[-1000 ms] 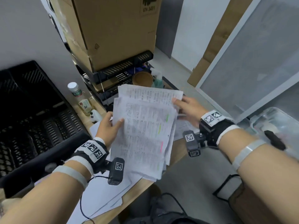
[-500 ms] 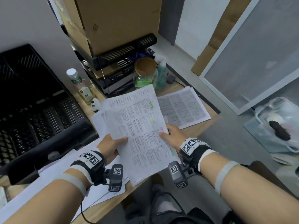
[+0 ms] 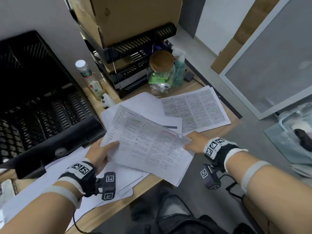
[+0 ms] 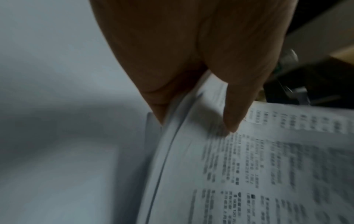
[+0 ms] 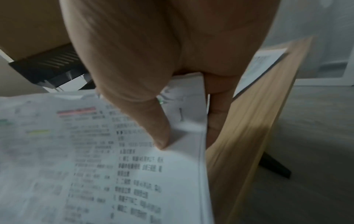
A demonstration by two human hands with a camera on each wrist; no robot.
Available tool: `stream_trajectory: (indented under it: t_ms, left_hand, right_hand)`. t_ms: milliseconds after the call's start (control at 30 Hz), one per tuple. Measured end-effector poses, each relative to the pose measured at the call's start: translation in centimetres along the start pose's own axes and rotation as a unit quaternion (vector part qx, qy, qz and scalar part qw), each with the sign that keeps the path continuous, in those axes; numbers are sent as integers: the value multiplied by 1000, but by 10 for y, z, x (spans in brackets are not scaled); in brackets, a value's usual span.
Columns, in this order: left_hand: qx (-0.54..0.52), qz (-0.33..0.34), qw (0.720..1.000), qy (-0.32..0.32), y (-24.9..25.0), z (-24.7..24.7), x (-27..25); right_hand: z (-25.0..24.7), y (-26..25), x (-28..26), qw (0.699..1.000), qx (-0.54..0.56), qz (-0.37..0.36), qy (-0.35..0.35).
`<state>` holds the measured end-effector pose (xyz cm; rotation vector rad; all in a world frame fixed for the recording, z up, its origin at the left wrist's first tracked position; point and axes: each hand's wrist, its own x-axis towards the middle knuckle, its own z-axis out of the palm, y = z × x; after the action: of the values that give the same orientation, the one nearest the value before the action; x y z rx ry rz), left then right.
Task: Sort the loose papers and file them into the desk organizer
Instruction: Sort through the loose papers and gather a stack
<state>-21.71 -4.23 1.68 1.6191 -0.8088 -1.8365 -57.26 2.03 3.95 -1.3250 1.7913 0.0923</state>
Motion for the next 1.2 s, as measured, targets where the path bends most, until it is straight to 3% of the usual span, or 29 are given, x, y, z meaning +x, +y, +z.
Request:
stream_trajectory:
  t_ms: [67,100,167,200,233,333,400,467,533,600,700,800,933,1066,1133,1200]
  left_hand:
    - [120,-5,993,-12,-4,-4,3]
    - [181,-14,983,-23,-6,-5,2]
    - [244,-26,968,-47,-13,-4,3]
    - [252,-32,966,-52,-16,0,1]
    - [254,-36,965,-56,-18,5,1]
    - [215,-59,973,-67,-23,22,7]
    - [249,-29,966,-57,-21,30,13]
    - [376,36,926,-15,-16,35,21]
    - [471,66,879,41,-9,35,25]
    - [491,47,868,56,-5,31,32]
    - [481,39,874,61,-3,23,42]
    - [420,35,904,77,0,25,39]
    - [311,-5,948,62,-5,28,32]
    - [364,-21,930,-45,-12,32,28]
    - [355,-15,935,-20,-14,31,29]
    - [326,0,945,20,-15,24,33]
  right_hand:
    - [-10,8,3,998,47,17,30]
    - [-11,11,3,991,121,18,54]
    - [-4,20,4,939,331,37,87]
    - [3,26,5,910,404,53,78]
    - [13,35,8,899,428,69,55]
    - [40,42,10,933,344,101,-28]
    - [48,39,13,938,323,117,40]
    - [51,32,17,927,339,123,106]
    - [53,25,23,910,387,118,93]
    - [55,14,28,900,418,106,63]
    - [61,4,37,898,407,129,104]
    - [61,6,38,895,373,167,178]
    - [61,12,34,902,396,115,129]
    - [59,11,29,906,419,50,28]
    - [49,20,33,903,418,81,65]
    - [32,36,39,891,394,150,168]
